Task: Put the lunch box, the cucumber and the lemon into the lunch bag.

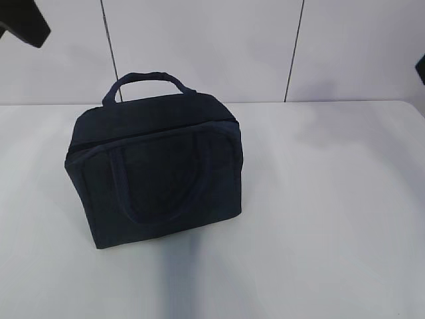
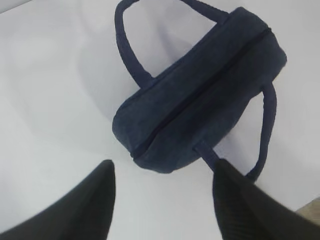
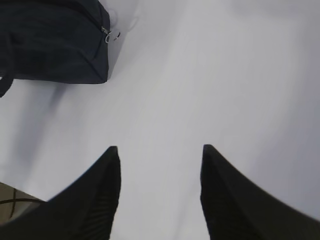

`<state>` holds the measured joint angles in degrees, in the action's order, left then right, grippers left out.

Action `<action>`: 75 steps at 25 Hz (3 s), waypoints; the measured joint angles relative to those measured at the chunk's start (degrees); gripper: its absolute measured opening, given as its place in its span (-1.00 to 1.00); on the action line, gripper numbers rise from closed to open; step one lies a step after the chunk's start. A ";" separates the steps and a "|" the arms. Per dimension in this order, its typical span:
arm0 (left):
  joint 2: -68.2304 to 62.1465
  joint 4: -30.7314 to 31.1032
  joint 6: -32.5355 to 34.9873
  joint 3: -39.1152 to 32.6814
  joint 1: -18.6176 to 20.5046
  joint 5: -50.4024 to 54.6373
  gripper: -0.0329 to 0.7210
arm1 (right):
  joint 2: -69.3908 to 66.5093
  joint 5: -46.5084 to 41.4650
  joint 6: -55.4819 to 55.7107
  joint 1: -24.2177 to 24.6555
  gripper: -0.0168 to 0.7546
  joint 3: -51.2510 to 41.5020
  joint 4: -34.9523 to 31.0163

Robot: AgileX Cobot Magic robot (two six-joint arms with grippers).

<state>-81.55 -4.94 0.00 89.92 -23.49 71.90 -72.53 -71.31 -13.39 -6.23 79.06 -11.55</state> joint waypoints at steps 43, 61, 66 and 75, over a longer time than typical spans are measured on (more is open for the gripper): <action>71.33 -1.33 3.90 -42.76 0.00 0.66 -0.19 | 71.26 -1.74 -3.42 0.00 0.02 -34.64 1.68; 80.86 -0.52 4.16 -60.44 0.00 -7.26 -0.19 | 73.82 2.09 -3.32 0.00 0.02 -48.66 3.40; 80.86 -0.16 4.16 -60.66 0.00 -7.75 -0.19 | 73.82 4.55 -3.32 0.00 0.02 -49.91 3.97; 80.86 -0.16 4.16 -60.78 1.99 -7.92 -0.19 | 73.82 4.69 -3.32 0.00 0.02 -49.91 4.06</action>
<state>-0.69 -5.10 4.16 29.13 -21.50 63.98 1.29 -66.62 -16.71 -6.23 29.15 -7.49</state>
